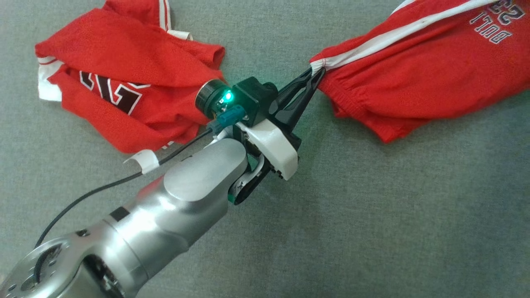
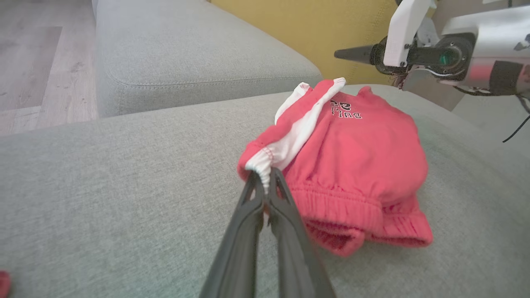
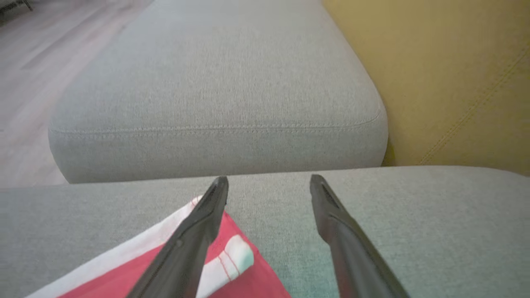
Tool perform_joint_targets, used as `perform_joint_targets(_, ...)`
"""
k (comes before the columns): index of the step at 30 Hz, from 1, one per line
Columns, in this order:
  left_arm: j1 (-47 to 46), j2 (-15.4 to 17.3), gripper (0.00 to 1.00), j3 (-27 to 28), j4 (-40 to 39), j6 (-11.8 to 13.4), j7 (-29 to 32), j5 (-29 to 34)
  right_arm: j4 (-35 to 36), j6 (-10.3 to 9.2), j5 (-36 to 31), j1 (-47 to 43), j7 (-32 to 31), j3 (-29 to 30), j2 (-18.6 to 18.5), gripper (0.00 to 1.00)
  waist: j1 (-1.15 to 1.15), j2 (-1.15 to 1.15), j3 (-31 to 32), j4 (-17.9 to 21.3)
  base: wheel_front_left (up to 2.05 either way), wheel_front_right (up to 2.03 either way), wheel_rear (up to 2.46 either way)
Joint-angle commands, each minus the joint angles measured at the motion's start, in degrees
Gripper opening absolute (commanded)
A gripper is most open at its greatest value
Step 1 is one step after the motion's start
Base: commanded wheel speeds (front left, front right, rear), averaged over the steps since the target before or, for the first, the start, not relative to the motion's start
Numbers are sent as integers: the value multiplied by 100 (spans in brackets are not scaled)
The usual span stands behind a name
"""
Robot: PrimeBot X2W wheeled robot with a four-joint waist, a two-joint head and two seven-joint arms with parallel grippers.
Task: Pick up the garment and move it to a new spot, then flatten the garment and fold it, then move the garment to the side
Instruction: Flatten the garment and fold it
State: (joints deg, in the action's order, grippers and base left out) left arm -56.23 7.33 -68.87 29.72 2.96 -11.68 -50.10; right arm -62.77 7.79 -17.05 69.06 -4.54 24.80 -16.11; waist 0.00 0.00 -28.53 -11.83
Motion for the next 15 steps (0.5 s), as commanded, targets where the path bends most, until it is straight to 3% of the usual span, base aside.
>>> perform_joint_targets(1,-166,43,0,160,-45,-11,-76,-48,171,-31,-54,267,170,46,43,100,0,0,95,42,0,0,0)
perform_joint_targets(7,-25,80,0,196,146,-15,-133,-116,81,-31,35,314,730,161,131,100,0,0,452,237,0,0,0)
perform_joint_targets(8,5,96,6,211,178,0,-140,-132,43,-31,73,307,830,134,153,100,0,0,522,281,0,0,0)
perform_joint_targets(10,65,139,44,256,233,68,-157,-160,-29,-31,204,293,1054,88,210,100,0,0,671,380,0,0,0)
perform_joint_targets(11,101,149,94,329,229,117,-183,-196,-72,-31,252,275,1158,9,234,100,0,0,737,421,0,0,0)
perform_joint_targets(12,138,173,100,390,227,167,-205,-217,-112,-31,320,252,1279,-74,266,100,0,0,816,471,0,0,0)
perform_joint_targets(15,196,240,100,516,193,284,-247,-222,-189,-31,462,195,1493,-297,336,100,0,0,940,555,0,0,0)
